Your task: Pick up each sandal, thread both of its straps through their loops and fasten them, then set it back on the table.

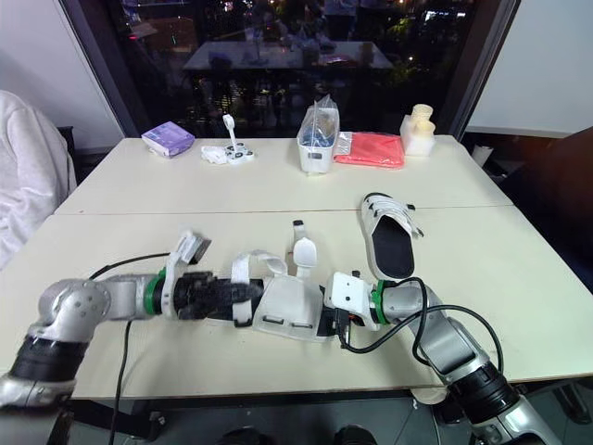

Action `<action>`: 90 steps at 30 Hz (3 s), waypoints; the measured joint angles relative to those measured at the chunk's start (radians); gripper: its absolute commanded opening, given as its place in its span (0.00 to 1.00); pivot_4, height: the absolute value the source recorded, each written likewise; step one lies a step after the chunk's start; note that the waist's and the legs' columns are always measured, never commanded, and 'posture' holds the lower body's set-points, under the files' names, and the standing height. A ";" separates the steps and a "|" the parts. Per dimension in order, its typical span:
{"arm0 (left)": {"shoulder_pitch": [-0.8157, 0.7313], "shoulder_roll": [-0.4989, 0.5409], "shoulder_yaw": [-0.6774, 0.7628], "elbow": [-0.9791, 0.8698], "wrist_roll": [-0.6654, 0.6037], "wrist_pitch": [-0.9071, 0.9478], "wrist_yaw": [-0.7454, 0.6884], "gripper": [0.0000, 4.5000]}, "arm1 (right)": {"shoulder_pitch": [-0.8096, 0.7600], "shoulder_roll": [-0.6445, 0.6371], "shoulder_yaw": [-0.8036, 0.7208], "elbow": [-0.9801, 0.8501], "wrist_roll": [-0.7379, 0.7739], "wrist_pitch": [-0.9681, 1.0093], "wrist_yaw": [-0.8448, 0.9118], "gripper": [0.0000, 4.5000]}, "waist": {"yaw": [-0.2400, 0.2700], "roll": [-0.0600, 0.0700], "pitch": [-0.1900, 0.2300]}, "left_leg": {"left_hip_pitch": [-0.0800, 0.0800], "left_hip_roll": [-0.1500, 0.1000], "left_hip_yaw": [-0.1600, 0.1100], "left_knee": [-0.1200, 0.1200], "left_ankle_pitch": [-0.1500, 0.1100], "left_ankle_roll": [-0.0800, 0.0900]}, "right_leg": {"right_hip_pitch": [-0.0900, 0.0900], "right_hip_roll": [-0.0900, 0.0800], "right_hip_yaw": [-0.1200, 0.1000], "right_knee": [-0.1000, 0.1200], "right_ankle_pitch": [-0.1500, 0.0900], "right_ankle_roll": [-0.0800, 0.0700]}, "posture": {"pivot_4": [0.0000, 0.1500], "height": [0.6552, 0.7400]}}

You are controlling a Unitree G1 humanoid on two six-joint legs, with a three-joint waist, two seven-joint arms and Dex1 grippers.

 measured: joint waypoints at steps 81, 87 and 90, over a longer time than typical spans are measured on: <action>-0.125 -0.119 -0.218 0.191 0.413 -0.237 -0.440 0.01 | 0.014 -0.002 0.004 -0.032 -0.020 0.004 -0.015 0.00 | -0.001 0.000 0.000 | -0.001 0.001 -0.001 -0.001 0.000 0.000 | -0.002 -0.001 0.000 -0.001 0.000 0.000 | 1.00 1.00; -0.074 -0.101 -0.270 0.151 0.474 -0.354 -0.492 0.01 | 0.014 -0.002 0.004 -0.033 -0.020 0.004 -0.015 0.00 | -0.001 0.000 0.000 | -0.001 0.001 -0.001 -0.001 0.000 0.000 | -0.002 -0.001 0.000 -0.002 0.000 -0.001 | 1.00 1.00; -0.051 -0.095 -0.291 0.140 0.519 -0.443 -0.509 0.01 | 0.014 -0.002 0.005 -0.033 -0.020 0.004 -0.015 0.00 | -0.001 0.000 0.000 | -0.001 0.001 -0.001 -0.002 0.000 0.000 | -0.002 -0.001 0.000 -0.003 0.000 -0.001 | 1.00 1.00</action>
